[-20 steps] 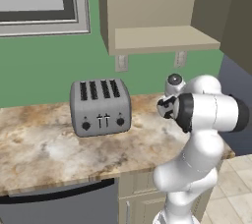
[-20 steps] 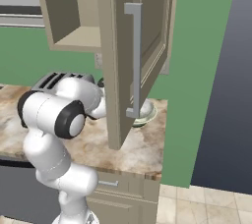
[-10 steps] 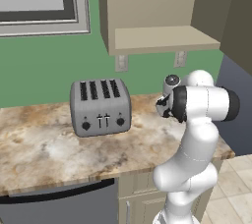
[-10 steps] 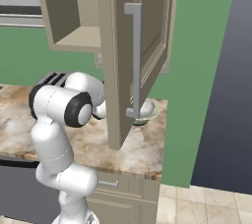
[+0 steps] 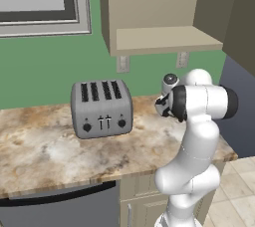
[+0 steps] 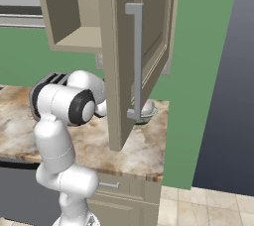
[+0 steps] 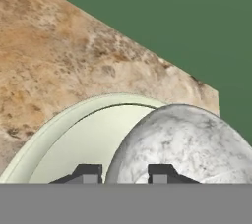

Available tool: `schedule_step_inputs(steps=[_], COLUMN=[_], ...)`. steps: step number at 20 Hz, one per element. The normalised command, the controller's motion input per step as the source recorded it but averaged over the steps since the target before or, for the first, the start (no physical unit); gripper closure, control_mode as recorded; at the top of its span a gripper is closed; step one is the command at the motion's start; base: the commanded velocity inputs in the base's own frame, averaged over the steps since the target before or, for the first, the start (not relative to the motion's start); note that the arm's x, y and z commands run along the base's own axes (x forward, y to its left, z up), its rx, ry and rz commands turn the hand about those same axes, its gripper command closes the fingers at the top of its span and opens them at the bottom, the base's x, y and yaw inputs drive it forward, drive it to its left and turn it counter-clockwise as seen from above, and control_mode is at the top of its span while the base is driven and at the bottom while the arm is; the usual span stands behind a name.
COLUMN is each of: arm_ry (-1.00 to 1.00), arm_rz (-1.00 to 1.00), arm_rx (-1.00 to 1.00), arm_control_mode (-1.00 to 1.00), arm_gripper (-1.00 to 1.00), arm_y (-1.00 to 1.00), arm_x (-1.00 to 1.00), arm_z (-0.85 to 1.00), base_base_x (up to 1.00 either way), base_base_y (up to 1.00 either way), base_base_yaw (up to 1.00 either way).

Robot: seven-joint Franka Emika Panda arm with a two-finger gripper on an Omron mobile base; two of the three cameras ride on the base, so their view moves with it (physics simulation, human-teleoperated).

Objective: Pick up the bowls on the counter and stack them on top of one another in the open cabinet. Place the smaller bowl on top of the larger bowl.

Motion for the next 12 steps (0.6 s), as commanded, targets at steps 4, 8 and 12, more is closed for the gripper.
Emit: schedule_step_inputs(steps=[4, 8, 12], arm_ry=[0.00, 0.02, 0.00], arm_rz=[0.00, 0.00, 0.00], arm_rx=[0.00, 0.00, 0.00], arm_control_mode=[-1.00, -1.00, -1.00], arm_gripper=[-1.00, -1.00, -1.00], arm_y=[0.00, 0.00, -0.02], arm_x=[0.00, 0.00, 0.00], arm_z=[-0.10, -0.08, 0.00], base_base_x=[0.00, 0.00, 0.00], base_base_y=[0.00, 0.00, 0.00], base_base_yaw=[0.00, 0.00, 0.00])
